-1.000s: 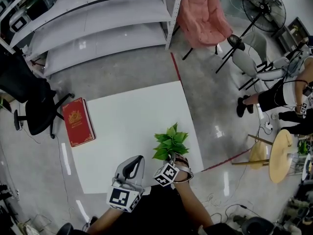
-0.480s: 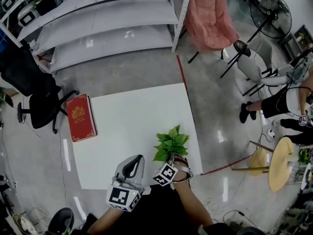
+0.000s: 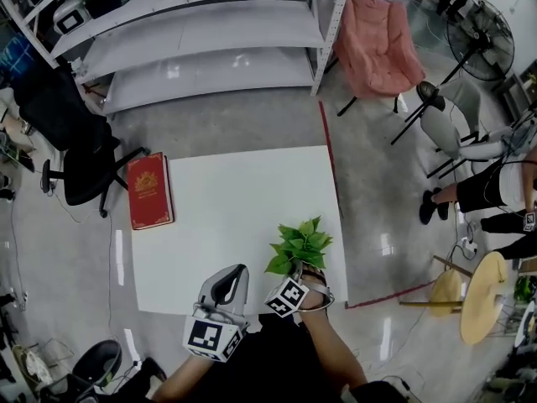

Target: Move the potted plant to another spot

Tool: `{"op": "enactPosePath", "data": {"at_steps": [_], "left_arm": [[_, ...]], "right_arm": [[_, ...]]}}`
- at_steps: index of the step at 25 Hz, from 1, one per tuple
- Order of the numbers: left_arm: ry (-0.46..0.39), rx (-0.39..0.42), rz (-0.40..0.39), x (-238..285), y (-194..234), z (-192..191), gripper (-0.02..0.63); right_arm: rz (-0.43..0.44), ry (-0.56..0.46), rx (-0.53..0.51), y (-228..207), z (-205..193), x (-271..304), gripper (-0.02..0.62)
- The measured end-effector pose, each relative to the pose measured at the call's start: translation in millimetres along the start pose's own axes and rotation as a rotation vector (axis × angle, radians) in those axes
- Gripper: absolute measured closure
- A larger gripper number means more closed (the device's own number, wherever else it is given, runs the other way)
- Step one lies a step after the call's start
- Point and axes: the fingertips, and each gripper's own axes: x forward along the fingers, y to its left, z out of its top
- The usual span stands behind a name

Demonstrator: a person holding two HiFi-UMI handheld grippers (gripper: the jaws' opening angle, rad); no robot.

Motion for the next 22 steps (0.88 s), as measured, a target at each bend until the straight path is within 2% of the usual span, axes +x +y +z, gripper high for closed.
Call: {"op": "enactPosePath", "data": {"at_steps": [9,22], "left_arm": [[-0.027,-0.022,0.070,-24,12,-2,0.587],[-0.078,-0.014,0.045,-40,60,26,0.586]], "right_arm": [[0.023,-0.041,-0.077,7,15,-8,0.557],[-0.022,-0.049,-0.071,4,57,-28,0.557]]}}
